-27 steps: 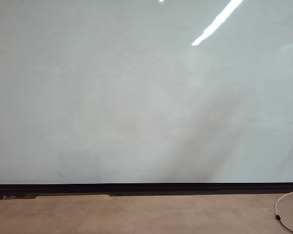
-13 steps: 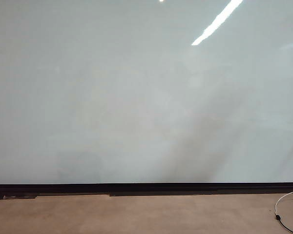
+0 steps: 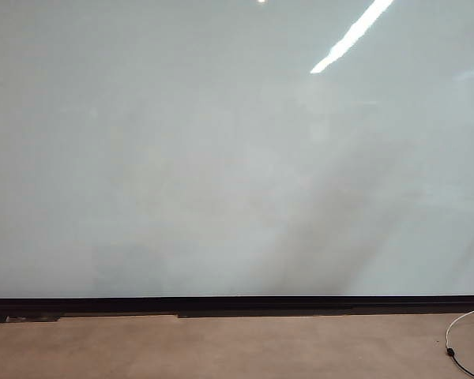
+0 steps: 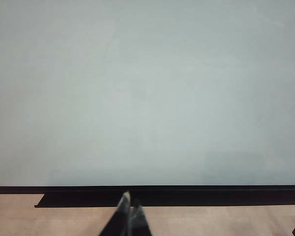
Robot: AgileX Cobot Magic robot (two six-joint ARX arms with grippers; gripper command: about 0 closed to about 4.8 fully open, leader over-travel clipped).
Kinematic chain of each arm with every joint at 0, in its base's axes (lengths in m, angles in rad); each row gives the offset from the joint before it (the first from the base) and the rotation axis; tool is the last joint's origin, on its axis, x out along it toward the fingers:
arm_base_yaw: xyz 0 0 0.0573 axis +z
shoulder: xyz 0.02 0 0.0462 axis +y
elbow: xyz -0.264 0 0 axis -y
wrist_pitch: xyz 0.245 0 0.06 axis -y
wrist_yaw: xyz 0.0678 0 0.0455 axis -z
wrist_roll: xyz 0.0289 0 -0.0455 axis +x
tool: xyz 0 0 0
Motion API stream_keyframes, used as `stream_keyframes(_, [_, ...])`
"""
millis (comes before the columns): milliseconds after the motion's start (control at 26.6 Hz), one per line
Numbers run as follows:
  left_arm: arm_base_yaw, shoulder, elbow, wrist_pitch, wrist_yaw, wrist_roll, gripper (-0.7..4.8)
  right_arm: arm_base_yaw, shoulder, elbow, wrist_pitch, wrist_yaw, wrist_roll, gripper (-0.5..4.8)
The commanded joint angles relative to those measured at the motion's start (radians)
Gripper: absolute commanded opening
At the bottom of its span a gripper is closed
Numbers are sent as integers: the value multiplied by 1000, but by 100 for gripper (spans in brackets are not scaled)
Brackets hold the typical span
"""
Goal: Pick up the pen on the shelf to the right of the whiteboard and draw a check mark.
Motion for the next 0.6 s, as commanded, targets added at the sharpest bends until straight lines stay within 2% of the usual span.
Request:
stream_keyframes(38, [0, 1, 3, 13, 0, 5, -4, 0, 0, 5, 26, 49, 4, -8])
stream_keyframes(301, [0, 1, 3, 13, 0, 5, -4, 0, 0, 5, 34, 51, -5, 2])
stream_keyframes(489, [0, 1, 3, 13, 0, 5, -5, 0, 0, 5, 46, 64, -27, 80])
stream_keyframes(602, [0, 1, 3, 13, 0, 5, -4, 0, 0, 5, 50, 75, -31, 96])
